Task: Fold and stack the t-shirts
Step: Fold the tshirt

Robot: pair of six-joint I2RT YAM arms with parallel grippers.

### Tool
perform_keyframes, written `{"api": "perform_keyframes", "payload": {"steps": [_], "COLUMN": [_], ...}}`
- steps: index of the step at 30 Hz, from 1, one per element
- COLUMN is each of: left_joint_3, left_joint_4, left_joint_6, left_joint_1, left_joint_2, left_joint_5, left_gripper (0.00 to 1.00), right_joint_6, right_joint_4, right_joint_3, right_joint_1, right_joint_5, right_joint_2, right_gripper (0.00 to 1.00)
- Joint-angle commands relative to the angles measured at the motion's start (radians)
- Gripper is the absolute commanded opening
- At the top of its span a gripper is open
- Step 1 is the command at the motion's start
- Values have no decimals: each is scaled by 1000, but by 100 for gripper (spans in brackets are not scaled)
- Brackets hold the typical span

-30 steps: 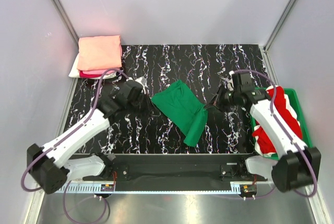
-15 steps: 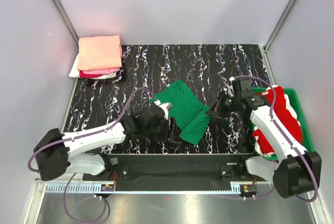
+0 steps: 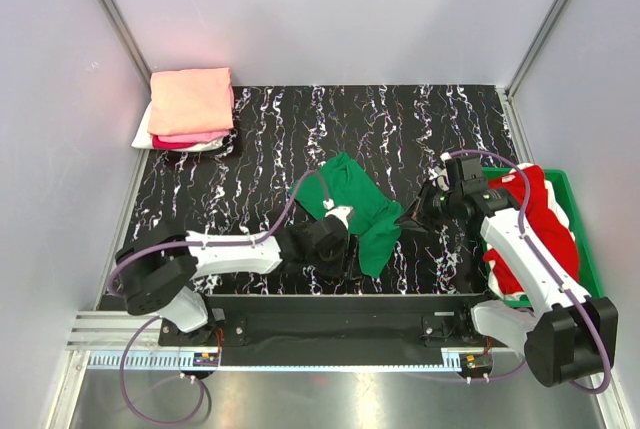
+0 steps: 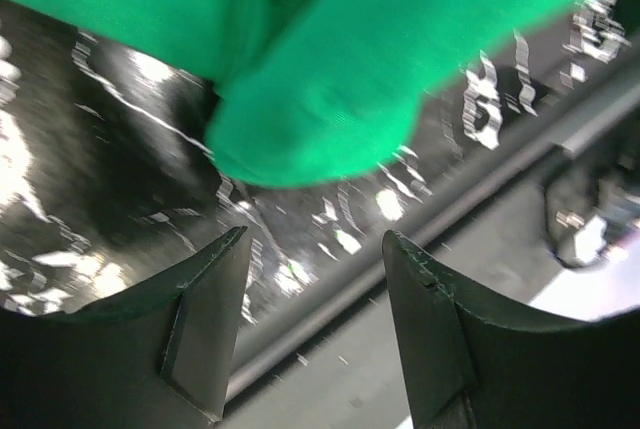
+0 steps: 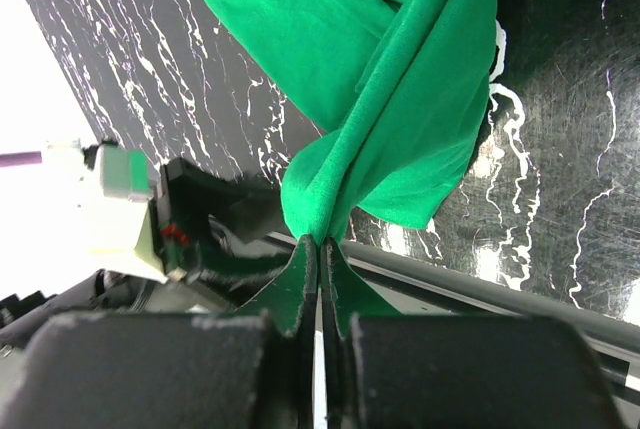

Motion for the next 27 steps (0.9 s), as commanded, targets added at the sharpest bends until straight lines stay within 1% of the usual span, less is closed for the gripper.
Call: {"api": "perform_keyframes", "payload": {"steps": [1,5,7,9,14,15,16,17,20,21,23,24,26,27], "left_joint_3": [25,41,31,19,38,41,43,42,32,31,28,32,34,32], "left_joint_4": [85,85,105,158,172,172,175,178,191,192,189,160,125,82], "left_joint_6": [59,92,95,98,131,134,134,135,138,138,148,149,152,155], "left_joint_1": [-2,-1,-1,-1,4,4,7,7,8,8,8,7,7,7], "left_joint_2": [34,88,108,120,154,167,172,175,167,155,138,120,89,45], "left_joint_5": [-121,-182,-190,-197,-211,-211,-210,-208,-202,-202,-188,-188,-188,-190], "left_gripper": [60,59,58,56,51,48,40,35,10,5,2,0,0,0], "right_joint_6": [-22,-31,-34,-37,-48,-51,-54,-55,-62,-62,-68,-69,-72,-71], "right_joint_4": [-17,-20,-24,-26,-33,-35,-35,-35,-38,-38,-40,-44,-52,-58], "right_joint_3": [47,58,62,68,70,70,68,68,68,67,73,76,88,90], "right_joint_1": [-5,-11,-11,-14,-17,-19,-20,-22,-28,-30,-34,-36,-36,-37], "right_joint_5": [7,4,-2,-5,-6,-6,-6,-6,-5,-5,-5,-5,-3,-8], "right_joint_2": [1,7,13,13,22,25,27,28,34,37,41,44,44,36], "right_gripper": [0,0,0,0,0,0,0,0,0,0,0,0,0,0]}}
